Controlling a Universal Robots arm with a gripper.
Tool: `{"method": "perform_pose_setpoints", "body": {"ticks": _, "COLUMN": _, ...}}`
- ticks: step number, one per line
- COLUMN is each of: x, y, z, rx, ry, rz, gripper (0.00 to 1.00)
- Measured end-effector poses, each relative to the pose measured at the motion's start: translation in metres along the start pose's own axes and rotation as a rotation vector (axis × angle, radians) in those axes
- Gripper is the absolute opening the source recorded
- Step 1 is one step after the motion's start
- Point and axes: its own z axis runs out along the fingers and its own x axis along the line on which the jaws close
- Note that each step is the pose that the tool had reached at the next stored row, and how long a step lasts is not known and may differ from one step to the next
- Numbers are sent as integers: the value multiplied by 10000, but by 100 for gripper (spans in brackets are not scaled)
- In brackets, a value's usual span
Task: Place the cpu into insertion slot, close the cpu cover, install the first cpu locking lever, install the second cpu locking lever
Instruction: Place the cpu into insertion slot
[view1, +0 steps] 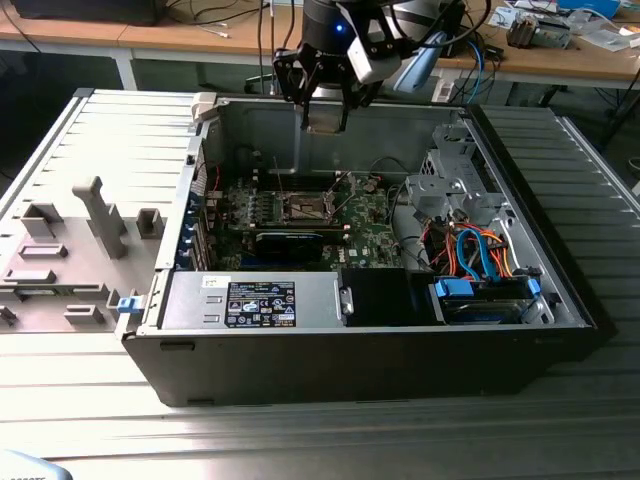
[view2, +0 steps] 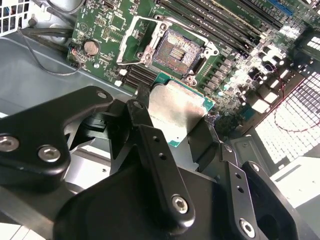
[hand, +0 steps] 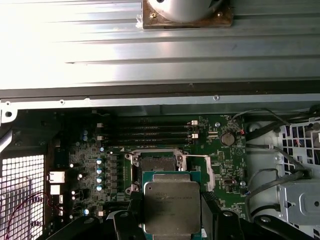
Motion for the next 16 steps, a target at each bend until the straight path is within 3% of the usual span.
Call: {"method": "perform_pose_setpoints", "body": {"ticks": 16, "x": 0, "y": -4, "z": 47, "rx": 2, "ry": 0, "rz": 0, "gripper": 55}}
